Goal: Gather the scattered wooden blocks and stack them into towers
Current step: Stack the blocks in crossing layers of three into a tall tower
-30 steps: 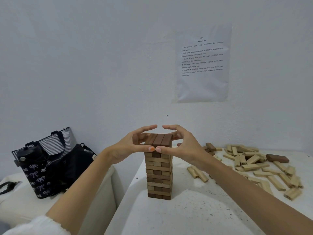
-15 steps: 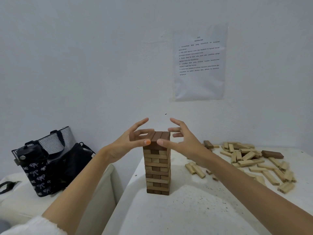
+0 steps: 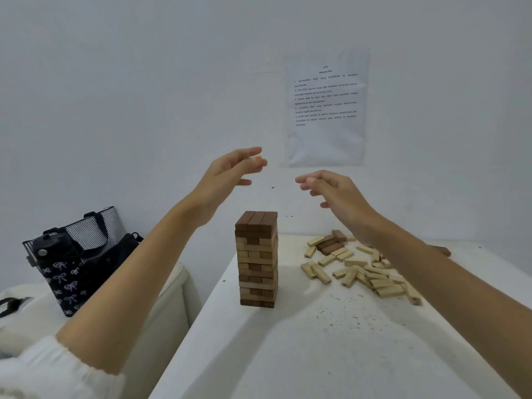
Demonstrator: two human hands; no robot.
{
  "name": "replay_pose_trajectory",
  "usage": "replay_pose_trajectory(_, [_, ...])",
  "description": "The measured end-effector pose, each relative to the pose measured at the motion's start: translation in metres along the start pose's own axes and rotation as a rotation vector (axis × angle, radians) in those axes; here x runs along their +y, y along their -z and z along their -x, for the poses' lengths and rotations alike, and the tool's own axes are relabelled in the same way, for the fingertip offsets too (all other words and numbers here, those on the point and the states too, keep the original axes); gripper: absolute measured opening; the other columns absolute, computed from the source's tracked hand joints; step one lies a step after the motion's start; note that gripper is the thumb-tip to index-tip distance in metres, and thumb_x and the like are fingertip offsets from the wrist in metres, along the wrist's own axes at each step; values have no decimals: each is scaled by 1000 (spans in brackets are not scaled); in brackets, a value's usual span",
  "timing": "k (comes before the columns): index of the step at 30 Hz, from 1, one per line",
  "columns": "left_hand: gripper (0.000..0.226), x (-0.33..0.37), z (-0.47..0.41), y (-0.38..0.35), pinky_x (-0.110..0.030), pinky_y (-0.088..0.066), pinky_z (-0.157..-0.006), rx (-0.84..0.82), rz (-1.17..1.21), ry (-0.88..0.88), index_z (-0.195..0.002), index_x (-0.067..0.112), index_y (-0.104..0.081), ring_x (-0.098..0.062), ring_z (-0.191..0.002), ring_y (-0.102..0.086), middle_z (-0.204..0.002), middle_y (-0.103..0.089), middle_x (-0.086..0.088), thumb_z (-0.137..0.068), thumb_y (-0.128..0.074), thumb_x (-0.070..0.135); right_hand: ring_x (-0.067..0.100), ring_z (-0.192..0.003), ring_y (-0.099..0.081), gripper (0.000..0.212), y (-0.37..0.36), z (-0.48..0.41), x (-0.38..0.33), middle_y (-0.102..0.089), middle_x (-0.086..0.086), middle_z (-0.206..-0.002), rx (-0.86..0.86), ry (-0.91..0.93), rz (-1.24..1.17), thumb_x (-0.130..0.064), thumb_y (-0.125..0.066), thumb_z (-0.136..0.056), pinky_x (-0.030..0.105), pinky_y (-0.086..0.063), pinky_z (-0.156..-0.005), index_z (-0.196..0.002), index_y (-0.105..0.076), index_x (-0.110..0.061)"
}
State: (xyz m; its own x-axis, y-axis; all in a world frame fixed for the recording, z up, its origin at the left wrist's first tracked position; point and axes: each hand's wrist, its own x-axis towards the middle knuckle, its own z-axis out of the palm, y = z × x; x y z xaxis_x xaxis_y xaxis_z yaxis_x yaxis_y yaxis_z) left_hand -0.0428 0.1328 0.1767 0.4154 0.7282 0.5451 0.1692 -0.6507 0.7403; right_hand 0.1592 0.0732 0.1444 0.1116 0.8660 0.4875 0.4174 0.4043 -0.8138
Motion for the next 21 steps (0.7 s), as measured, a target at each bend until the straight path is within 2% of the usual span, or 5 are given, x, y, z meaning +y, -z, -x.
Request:
replay_pose_trajectory(5, [34, 38, -5, -42, -29, -49, -94, -88, 2, -68, -130, 19, -55, -9, -111, -61, -119, -66, 2, -97, -52, 24, 2, -94, -57, 21, 37, 12, -6, -68, -4, -104, 46, 21, 39, -16, -48, -98, 18, -41, -82, -105, -68, -20])
replay_pose_trajectory(10, [26, 47, -11, -94, -26, -50, -90, -157, 46, -71, -121, 24, -58, -6, -106, -62, -111, -69, 6, -96, -54, 21, 10, -100, -59, 23, 81, 24, 8, -70, 0, -103, 94, -25, 111, -11, -52, -94, 26, -44, -88, -104, -70, -21])
replay_pose_trajectory(15, [27, 31, -19, -149, -22, -48, -82, -233, 62, -4, -120, 20, -61, -13, -105, -62, -113, -68, -4, -94, -56, 19, 13, -95, -60, 24, 124, 36, 39, -72, 0, -96, 96, -108, 155, -7, -53, -91, 25, -45, -78, -96, -72, -22])
replay_pose_trajectory(18, [25, 11, -26, -181, -16, -45, -78, -256, 77, 53, -117, 17, -62, -13, -102, -62, -112, -68, -7, -93, -57, 16, 13, -92, -60, 25, 146, 40, 66, -72, 0, -95, 101, -180, 179, -5, -53, -91, 26, -46, -77, -95, -73, -20])
replay_pose_trajectory(21, [21, -16, -36, -211, -26, -50, -84, -270, 86, 124, -112, 17, -64, -18, -103, -62, -111, -67, -9, -92, -57, 14, 14, -90, -60, 27, 165, 40, 98, -72, 1, -95, 131, -265, 184, -4, -52, -91, 27, -48, -75, -92, -74, -20])
